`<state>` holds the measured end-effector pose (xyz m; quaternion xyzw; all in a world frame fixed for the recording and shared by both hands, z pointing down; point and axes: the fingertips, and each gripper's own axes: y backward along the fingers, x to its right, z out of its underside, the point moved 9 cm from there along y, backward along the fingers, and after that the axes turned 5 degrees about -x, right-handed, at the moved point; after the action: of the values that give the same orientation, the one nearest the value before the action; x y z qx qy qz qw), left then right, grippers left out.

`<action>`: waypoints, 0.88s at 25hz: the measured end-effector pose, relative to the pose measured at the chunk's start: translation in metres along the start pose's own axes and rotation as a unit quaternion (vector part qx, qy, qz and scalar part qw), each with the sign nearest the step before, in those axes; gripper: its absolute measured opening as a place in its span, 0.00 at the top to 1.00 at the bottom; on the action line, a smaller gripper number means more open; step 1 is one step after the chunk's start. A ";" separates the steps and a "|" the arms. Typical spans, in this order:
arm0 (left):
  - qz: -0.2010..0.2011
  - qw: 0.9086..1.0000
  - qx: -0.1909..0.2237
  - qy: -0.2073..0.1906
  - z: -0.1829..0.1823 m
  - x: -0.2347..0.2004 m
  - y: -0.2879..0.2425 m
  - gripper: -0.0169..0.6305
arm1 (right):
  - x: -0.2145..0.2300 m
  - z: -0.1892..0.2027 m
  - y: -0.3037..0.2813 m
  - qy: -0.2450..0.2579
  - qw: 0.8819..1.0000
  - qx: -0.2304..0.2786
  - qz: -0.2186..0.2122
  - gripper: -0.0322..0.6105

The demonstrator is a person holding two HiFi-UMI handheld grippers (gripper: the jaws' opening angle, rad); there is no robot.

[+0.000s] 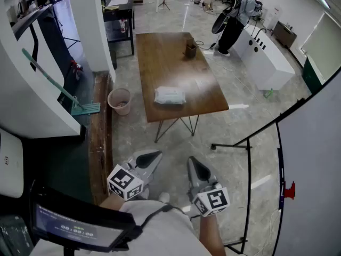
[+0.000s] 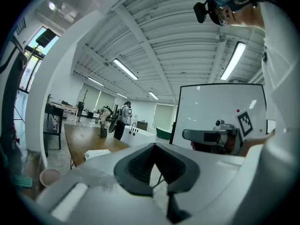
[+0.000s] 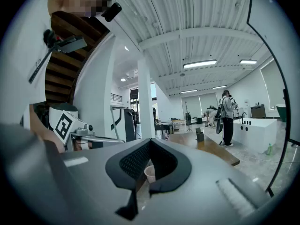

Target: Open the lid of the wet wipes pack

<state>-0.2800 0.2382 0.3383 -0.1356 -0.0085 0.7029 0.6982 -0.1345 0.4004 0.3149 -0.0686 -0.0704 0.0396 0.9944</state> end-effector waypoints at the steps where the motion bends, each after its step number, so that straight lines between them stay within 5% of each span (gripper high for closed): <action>1: 0.000 1.000 0.000 -0.002 -0.001 0.000 -0.001 0.97 | 0.001 0.000 -0.001 0.000 1.000 0.001 0.000 0.94; 22: -0.052 0.999 -0.011 -0.006 0.002 0.026 -0.027 0.97 | 0.053 0.012 0.025 -0.027 0.999 -0.003 -0.039 0.94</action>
<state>-0.2534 0.2647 0.3412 -0.1384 -0.0270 0.6666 0.7320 -0.0857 0.4316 0.3298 -0.0675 -0.1003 0.0019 0.9927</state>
